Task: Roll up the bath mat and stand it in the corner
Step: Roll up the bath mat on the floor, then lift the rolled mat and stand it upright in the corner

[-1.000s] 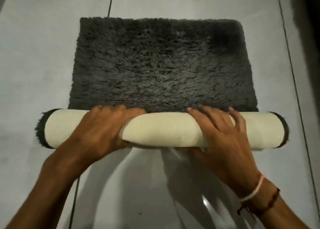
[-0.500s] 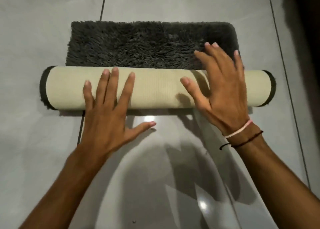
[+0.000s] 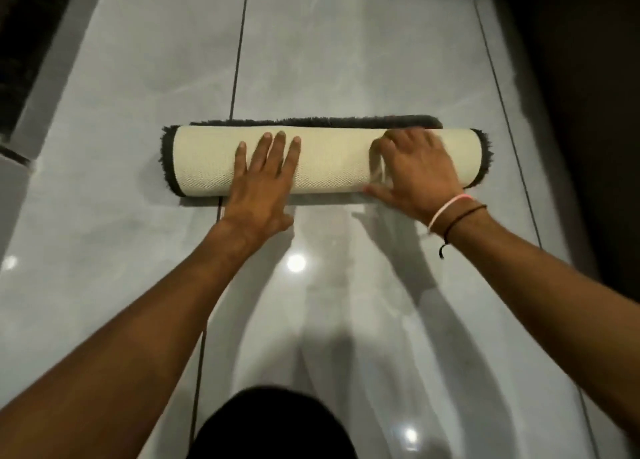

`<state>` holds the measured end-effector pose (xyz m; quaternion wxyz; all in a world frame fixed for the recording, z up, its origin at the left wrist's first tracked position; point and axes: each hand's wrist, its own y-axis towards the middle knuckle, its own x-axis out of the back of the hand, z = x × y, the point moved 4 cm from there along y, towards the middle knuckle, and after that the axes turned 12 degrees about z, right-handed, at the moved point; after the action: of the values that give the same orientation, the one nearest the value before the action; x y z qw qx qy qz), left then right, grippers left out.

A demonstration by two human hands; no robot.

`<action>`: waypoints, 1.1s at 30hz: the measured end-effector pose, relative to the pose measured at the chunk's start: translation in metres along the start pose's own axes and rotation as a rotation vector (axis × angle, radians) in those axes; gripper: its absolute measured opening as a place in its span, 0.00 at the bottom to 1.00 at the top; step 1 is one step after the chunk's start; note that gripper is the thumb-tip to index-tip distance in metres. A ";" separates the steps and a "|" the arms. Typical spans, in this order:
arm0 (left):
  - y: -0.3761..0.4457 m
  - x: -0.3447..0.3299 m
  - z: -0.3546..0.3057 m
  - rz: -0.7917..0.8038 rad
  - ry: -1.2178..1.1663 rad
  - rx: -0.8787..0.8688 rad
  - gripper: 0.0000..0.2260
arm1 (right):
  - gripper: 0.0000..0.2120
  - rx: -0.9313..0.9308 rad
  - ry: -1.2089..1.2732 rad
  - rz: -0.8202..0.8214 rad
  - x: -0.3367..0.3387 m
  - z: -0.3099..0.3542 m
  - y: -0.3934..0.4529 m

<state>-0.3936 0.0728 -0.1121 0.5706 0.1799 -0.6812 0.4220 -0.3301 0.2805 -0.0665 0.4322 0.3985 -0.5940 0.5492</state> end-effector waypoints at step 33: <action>0.120 0.384 0.271 0.255 -0.882 0.102 0.59 | 0.45 -0.316 1.999 -0.156 0.451 0.024 0.296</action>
<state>-0.7590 0.0214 0.2022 0.1600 0.2849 -0.8539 0.4051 -0.7518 0.2801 0.2711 0.8135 -0.2676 0.0014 0.5164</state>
